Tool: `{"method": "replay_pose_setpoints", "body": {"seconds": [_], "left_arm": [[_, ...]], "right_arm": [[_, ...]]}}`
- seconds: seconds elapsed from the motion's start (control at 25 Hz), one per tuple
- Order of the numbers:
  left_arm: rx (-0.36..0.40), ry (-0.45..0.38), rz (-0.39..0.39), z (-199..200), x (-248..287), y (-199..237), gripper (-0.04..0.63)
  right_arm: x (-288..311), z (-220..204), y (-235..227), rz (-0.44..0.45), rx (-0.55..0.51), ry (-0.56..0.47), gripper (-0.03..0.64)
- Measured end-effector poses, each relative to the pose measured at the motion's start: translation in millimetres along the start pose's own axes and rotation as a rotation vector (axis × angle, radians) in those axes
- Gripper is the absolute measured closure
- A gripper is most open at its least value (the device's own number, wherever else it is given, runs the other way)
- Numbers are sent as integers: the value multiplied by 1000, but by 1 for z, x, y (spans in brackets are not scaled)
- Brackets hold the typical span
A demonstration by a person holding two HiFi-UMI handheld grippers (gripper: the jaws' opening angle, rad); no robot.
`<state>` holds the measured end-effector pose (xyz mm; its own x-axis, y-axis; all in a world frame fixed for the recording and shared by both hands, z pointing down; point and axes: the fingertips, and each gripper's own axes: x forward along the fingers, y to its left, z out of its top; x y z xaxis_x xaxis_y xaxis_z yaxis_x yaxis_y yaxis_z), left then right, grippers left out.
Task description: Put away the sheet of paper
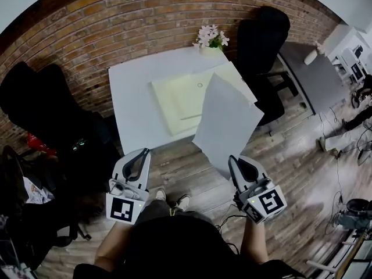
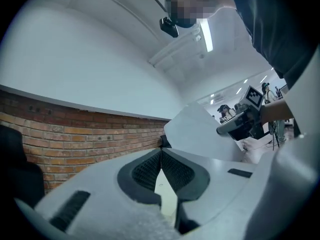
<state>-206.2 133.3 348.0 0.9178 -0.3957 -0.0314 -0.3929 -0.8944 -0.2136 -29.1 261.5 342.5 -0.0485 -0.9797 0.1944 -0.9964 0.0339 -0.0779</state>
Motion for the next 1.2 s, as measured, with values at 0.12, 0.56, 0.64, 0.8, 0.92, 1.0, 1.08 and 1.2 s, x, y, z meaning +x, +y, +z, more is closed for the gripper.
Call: {"method": "replay_pose_setpoints", "body": {"seconds": [0.12, 0.56, 0.64, 0.8, 0.92, 1.0, 1.08, 1.2], "left_arm": [[-5, 14, 20, -4, 1, -5, 568], [-17, 0, -39, -16, 59, -4, 566], [-28, -17, -46, -16, 77, 2, 568], [-29, -22, -56, -23, 110, 21, 568], [-46, -32, -49, -27, 136, 43, 567], [-51, -31, -48, -31, 152, 58, 568], [-46, -33, -55, -35, 168, 73, 567], [-68, -40, -70, -39, 189, 89, 568]], "right_arm": [[-2, -5, -6, 23, 6, -14, 601], [11, -2, -42, -24, -4, 17, 601], [19, 2, -54, -34, -29, 15, 601], [50, 12, -76, -49, -29, 42, 601], [79, 15, -93, -37, -43, 49, 601], [100, 18, -101, -31, -45, 62, 603], [121, 24, -106, -29, -37, 91, 601], [143, 27, -117, -38, -46, 104, 601]]}}
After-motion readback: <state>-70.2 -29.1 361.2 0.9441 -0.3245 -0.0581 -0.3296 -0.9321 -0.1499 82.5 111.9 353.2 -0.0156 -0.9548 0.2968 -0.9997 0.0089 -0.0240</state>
